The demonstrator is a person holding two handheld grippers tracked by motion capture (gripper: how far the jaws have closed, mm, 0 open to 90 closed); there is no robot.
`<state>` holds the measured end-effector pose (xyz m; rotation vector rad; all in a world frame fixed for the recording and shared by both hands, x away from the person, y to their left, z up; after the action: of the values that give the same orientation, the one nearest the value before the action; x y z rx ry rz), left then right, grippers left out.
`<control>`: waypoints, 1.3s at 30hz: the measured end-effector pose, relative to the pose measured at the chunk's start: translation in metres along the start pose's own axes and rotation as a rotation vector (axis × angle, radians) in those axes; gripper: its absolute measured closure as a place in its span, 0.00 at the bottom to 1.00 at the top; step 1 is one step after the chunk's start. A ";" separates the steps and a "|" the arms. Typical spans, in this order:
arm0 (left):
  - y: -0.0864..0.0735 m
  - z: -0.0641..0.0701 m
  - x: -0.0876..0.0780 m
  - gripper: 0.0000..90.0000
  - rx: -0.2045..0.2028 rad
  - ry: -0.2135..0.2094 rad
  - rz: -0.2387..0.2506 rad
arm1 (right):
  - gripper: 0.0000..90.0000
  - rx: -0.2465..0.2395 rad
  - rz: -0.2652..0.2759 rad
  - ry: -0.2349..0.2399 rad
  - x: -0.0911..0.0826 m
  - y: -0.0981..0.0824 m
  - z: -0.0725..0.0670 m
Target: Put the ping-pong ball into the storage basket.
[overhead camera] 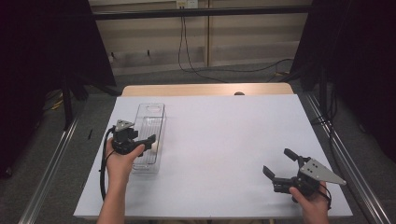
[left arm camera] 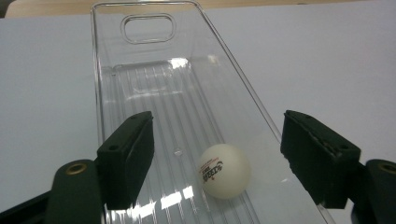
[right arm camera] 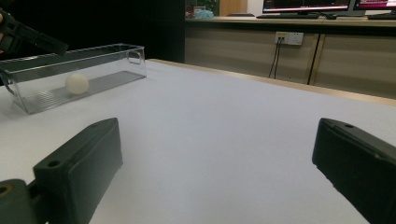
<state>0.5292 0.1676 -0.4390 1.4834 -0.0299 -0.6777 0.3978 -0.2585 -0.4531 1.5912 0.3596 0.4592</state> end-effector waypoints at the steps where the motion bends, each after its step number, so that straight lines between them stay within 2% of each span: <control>1: 0.000 0.000 -0.001 0.27 -0.006 0.000 0.002 | 0.01 0.002 -0.003 0.006 0.000 0.000 0.000; 3: 0.001 0.001 -0.002 0.25 -0.019 -0.001 0.019 | 0.01 0.001 -0.003 0.004 0.000 0.000 0.000; 11: 0.001 0.004 -0.008 0.21 -0.010 -0.013 0.050 | 0.01 -0.003 0.003 0.002 0.000 0.000 0.000; 14: 0.000 0.004 -0.010 0.20 -0.022 -0.014 0.071 | 0.01 -0.002 -0.002 0.005 0.000 -0.001 0.000; 20: -0.002 0.007 -0.014 0.17 -0.010 -0.032 0.092 | 0.01 0.001 0.000 0.006 0.001 -0.001 -0.002; 25: -0.004 0.008 -0.015 0.14 -0.014 -0.028 0.116 | 0.01 0.000 0.001 0.007 0.000 -0.001 -0.001; 29: -0.006 0.008 -0.016 0.11 -0.008 -0.032 0.117 | 0.01 -0.002 0.001 0.007 0.000 -0.001 -0.001; 39: -0.006 0.009 -0.023 0.07 -0.014 -0.034 0.170 | 0.01 -0.003 -0.002 0.006 0.000 -0.001 -0.002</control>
<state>0.5041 0.1694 -0.4350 1.4379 -0.1746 -0.5641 0.3972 -0.2569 -0.4541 1.5863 0.3649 0.4627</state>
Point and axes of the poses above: each handheld gripper's, and its own axes: x roughly forward along the jaws, y roughly out of its top, z roughly to its right, the point moved 8 cm from there along x, roughly forward along the jaws, and after that the axes turned 14 degrees about z, right-handed, at the moved point
